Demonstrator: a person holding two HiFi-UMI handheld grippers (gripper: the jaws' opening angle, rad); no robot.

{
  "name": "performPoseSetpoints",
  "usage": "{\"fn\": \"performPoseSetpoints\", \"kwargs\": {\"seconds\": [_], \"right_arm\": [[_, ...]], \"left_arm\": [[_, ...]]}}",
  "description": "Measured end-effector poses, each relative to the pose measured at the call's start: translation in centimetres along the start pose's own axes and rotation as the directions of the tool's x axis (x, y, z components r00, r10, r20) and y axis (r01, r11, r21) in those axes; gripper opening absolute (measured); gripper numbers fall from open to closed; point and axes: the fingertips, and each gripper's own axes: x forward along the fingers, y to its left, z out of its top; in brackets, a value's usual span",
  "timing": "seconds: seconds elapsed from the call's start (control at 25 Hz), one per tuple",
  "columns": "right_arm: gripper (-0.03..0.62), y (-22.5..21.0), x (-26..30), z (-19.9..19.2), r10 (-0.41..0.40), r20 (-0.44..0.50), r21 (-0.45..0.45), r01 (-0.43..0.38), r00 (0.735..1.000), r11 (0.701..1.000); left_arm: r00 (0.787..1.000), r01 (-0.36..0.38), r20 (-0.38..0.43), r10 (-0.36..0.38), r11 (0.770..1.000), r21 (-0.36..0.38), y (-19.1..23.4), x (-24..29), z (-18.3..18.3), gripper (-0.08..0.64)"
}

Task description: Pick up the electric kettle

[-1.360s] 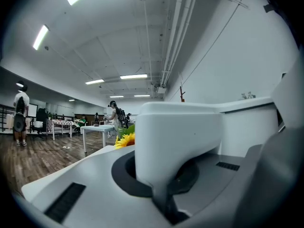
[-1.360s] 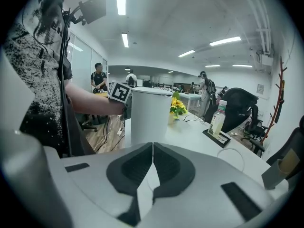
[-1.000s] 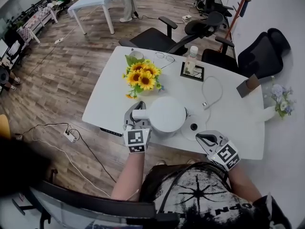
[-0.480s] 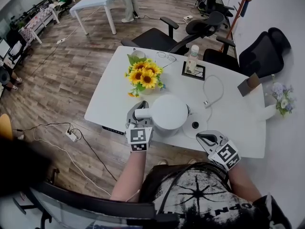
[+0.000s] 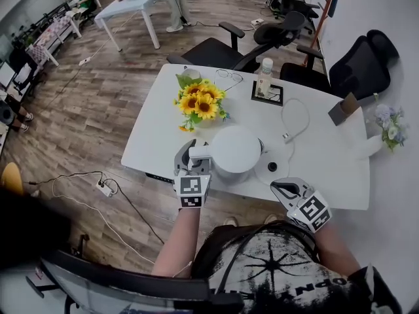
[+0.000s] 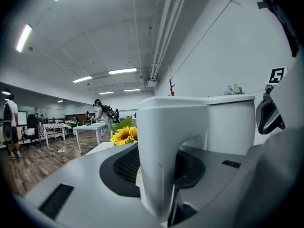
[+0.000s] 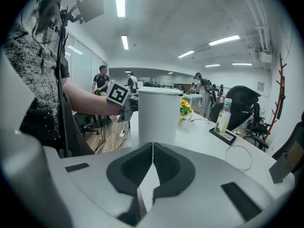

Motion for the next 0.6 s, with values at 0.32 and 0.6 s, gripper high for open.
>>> {"fn": "performPoseSetpoints", "kwargs": {"seconds": [0.32,0.6], "right_arm": [[0.023,0.7,0.6,-0.2,-0.009,0.009,0.014,0.009,1.0,1.0],[0.023,0.4,1.2,0.6,-0.016,0.052,0.043,0.013,0.999,0.999]], "left_arm": [[0.998,0.049,-0.05,-0.049,0.999,-0.006,-0.7,-3.2,-1.9,0.123],[0.994,0.08,-0.077,-0.081,0.997,-0.02,-1.1,-5.7,-2.3,0.129]]}}
